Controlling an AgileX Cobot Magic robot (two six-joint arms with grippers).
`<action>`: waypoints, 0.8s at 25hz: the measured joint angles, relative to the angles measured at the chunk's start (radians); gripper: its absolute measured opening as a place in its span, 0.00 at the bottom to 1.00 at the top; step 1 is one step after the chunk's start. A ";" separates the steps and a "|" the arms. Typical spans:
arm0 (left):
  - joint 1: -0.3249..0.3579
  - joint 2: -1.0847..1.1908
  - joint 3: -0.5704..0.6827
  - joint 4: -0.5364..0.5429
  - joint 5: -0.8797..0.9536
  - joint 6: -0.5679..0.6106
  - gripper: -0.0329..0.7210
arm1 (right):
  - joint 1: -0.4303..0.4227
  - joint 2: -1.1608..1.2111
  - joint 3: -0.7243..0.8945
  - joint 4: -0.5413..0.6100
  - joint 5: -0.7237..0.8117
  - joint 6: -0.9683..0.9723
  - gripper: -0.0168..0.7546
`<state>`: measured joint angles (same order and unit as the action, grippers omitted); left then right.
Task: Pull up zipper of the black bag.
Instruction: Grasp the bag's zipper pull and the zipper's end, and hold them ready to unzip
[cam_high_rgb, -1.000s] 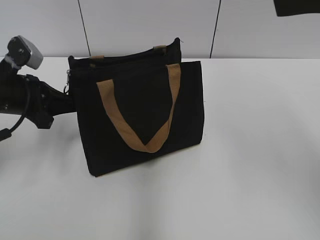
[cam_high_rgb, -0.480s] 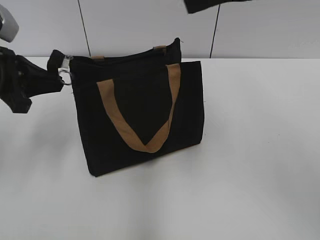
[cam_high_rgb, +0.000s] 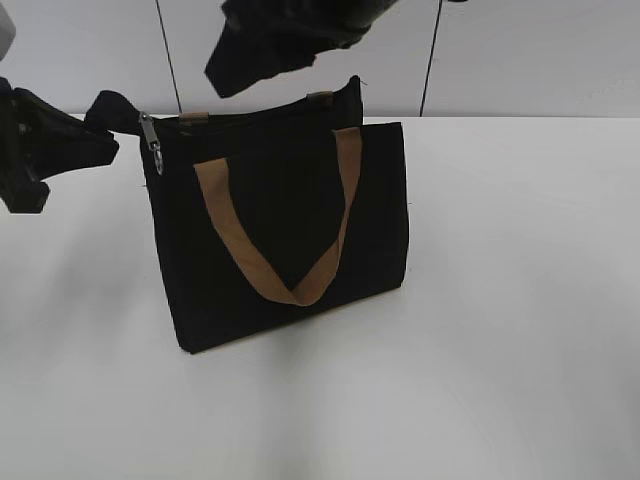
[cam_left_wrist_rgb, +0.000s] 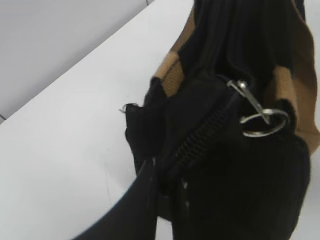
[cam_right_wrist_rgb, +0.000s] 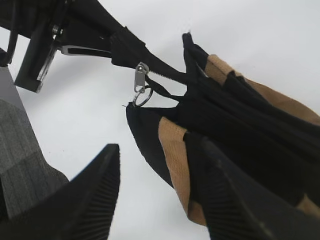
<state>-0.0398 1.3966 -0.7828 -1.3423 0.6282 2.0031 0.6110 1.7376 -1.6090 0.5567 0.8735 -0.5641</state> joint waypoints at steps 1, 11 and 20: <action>0.000 -0.001 0.000 0.000 -0.004 0.000 0.08 | 0.008 0.015 -0.007 0.001 -0.001 -0.004 0.51; 0.000 -0.004 0.000 0.000 -0.073 -0.057 0.08 | 0.090 0.122 -0.012 0.056 -0.079 0.002 0.46; 0.000 -0.004 0.000 0.000 -0.073 -0.058 0.08 | 0.099 0.179 -0.012 0.093 -0.124 0.004 0.37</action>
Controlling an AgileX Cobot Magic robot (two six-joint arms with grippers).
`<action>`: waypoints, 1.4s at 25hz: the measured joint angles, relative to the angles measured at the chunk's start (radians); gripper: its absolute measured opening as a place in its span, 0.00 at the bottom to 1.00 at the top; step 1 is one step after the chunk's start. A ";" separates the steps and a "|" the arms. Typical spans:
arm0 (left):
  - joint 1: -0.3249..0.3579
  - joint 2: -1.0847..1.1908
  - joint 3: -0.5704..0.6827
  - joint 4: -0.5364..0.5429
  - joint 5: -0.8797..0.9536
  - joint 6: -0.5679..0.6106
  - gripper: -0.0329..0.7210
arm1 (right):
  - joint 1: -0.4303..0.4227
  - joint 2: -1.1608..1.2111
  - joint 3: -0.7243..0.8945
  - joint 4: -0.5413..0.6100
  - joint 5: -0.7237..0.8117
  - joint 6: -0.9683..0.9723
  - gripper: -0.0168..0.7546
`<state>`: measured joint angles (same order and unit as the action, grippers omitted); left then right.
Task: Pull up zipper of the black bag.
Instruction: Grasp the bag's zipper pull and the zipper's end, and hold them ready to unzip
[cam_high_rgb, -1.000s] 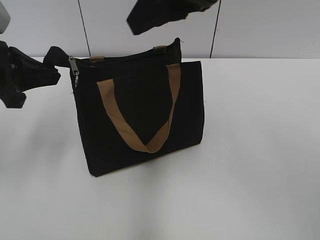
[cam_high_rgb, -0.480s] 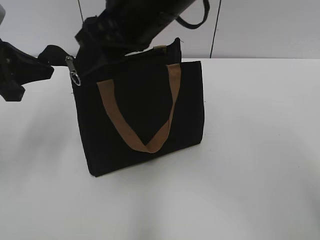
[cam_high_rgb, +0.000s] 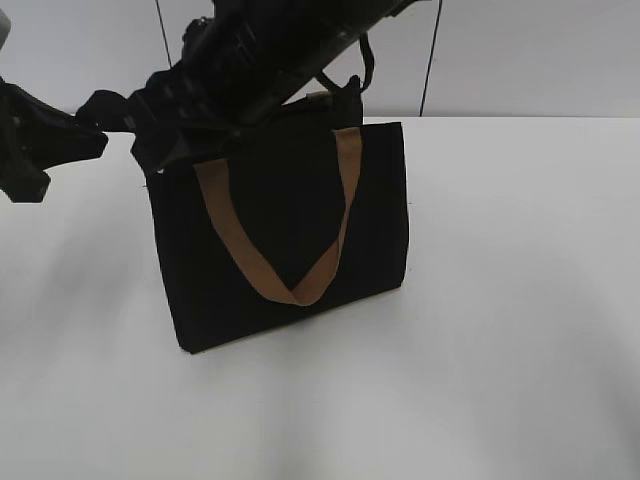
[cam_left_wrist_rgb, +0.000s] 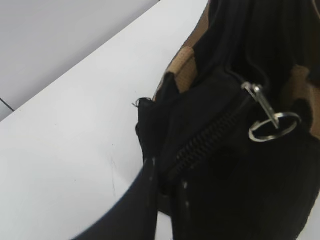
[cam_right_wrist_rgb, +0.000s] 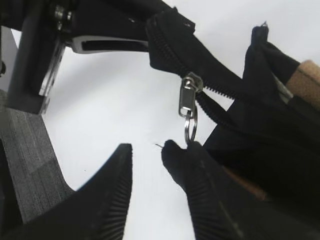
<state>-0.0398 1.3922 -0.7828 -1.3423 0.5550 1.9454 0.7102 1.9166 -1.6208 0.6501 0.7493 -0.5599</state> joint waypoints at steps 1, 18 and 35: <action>0.000 0.000 0.000 0.000 0.000 0.000 0.08 | 0.000 0.005 0.000 0.005 -0.003 0.000 0.37; 0.000 0.000 0.000 0.000 0.014 -0.002 0.08 | 0.000 0.061 0.000 0.031 -0.098 -0.012 0.37; 0.000 -0.002 0.000 0.000 0.049 -0.002 0.08 | 0.000 0.078 0.000 0.033 -0.143 -0.012 0.36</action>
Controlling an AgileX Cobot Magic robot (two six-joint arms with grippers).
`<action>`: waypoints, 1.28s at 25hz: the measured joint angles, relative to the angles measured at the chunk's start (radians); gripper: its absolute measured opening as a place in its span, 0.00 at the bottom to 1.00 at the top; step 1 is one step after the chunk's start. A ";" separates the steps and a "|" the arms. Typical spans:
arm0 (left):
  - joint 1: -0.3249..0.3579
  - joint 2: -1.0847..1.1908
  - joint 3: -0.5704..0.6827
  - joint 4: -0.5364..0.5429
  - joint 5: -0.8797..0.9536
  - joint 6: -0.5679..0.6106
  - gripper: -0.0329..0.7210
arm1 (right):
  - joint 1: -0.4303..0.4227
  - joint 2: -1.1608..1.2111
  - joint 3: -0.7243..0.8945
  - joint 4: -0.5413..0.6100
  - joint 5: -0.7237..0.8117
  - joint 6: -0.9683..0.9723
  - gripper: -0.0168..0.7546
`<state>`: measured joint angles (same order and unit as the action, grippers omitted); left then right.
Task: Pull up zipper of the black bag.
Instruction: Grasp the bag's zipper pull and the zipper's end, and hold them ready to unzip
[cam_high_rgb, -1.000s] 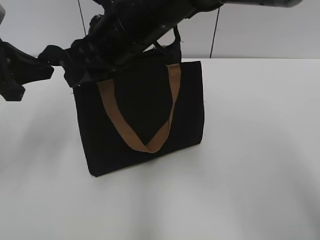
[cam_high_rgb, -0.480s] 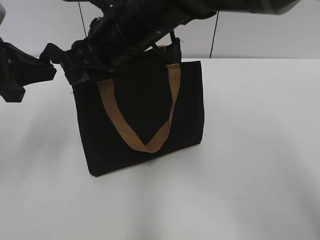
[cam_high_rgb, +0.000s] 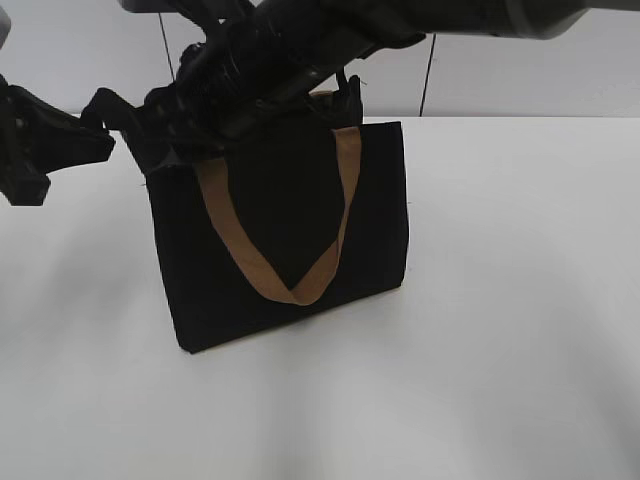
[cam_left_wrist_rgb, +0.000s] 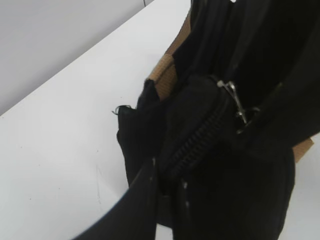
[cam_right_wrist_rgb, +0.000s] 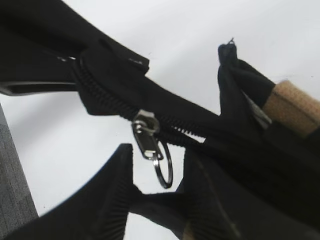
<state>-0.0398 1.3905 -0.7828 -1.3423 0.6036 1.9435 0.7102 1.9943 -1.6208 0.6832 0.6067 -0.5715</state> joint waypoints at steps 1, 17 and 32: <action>0.000 0.000 0.000 0.000 0.001 0.000 0.08 | 0.000 0.000 0.000 0.000 -0.006 0.001 0.34; 0.000 0.000 0.000 0.211 0.028 -0.194 0.08 | -0.008 -0.001 0.000 -0.004 0.029 0.013 0.08; 0.106 0.000 0.000 0.409 0.072 -0.464 0.08 | -0.091 -0.032 0.000 -0.004 0.152 0.013 0.08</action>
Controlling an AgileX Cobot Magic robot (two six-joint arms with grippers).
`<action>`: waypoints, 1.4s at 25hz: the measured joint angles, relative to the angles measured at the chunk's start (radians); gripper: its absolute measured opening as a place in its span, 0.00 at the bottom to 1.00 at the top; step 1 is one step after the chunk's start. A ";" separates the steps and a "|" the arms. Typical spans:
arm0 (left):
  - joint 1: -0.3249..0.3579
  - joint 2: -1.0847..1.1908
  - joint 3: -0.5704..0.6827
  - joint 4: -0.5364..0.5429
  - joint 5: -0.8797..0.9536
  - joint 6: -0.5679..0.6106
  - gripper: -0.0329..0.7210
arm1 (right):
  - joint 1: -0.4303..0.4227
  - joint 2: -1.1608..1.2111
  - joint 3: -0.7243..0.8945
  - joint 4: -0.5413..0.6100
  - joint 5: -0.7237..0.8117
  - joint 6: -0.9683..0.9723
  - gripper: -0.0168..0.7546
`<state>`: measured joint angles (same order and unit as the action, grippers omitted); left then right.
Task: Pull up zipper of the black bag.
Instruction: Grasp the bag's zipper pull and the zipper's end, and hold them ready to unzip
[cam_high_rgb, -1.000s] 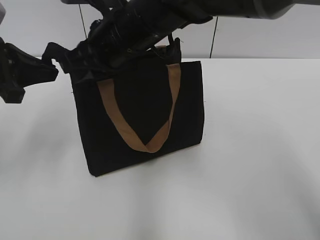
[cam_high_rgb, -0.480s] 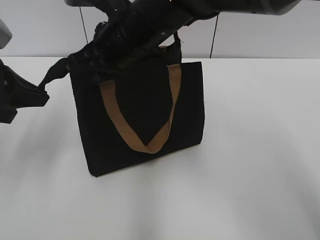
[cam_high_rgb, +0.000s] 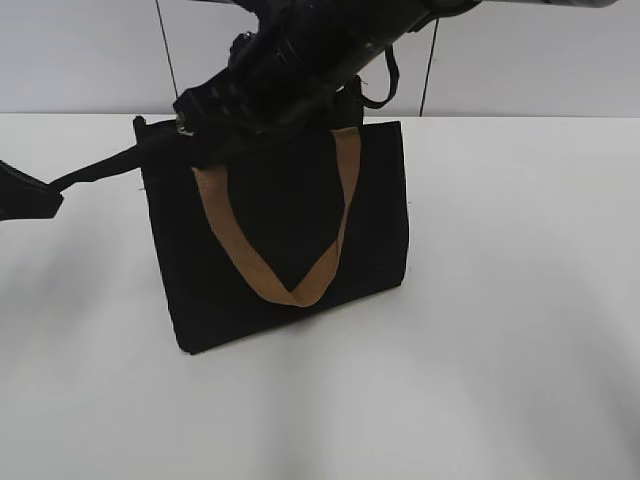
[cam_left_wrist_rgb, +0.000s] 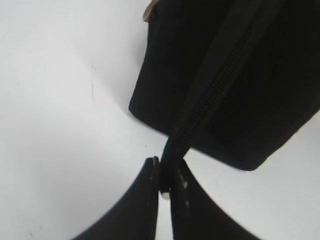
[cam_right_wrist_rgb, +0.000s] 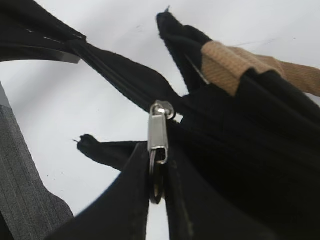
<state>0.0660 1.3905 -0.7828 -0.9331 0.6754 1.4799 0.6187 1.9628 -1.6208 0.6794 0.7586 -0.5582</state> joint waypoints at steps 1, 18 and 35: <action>0.010 0.000 0.000 -0.001 0.006 0.000 0.08 | -0.007 0.000 0.000 0.001 0.002 0.000 0.08; 0.025 0.000 0.000 0.009 0.010 -0.003 0.08 | -0.213 -0.005 0.000 -0.076 0.097 -0.011 0.08; 0.024 -0.003 -0.001 0.019 0.019 -0.005 0.08 | -0.335 -0.033 0.000 -0.114 0.155 -0.025 0.01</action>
<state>0.0898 1.3871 -0.7838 -0.9146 0.6945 1.4752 0.2836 1.9302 -1.6208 0.5650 0.9132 -0.5837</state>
